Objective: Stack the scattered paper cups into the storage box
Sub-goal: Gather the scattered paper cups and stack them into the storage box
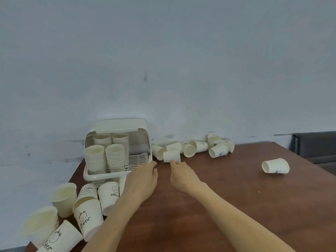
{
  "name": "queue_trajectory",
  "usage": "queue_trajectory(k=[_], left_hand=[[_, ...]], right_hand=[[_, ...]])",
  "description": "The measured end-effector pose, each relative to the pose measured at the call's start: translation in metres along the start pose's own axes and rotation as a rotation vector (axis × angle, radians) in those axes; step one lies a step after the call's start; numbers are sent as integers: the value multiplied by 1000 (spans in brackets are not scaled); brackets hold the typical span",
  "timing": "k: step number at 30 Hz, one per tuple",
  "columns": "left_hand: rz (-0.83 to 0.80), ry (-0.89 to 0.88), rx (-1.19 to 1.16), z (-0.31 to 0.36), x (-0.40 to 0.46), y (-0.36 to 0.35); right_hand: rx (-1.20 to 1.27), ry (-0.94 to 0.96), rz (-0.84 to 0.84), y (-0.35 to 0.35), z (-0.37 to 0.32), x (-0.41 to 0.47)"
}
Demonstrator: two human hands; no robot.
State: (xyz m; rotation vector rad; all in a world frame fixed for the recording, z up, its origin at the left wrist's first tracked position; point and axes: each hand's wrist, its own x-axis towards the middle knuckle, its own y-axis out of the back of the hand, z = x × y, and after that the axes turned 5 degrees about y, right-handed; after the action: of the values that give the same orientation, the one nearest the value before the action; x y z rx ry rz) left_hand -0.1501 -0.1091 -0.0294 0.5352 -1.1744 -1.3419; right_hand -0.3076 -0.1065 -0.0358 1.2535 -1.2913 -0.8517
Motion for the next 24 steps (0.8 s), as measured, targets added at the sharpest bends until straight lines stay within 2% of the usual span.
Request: queue_trajectory(k=[5, 12, 24], left_hand=[[-47, -108, 43, 38, 10, -20], [-173, -199, 226, 77, 49, -64], [-314, -245, 650, 80, 131, -143]], right_hand=[[-13, -94, 8, 11, 38, -17], [-28, -189, -14, 16, 95, -31], [-13, -229, -27, -16, 154, -13]])
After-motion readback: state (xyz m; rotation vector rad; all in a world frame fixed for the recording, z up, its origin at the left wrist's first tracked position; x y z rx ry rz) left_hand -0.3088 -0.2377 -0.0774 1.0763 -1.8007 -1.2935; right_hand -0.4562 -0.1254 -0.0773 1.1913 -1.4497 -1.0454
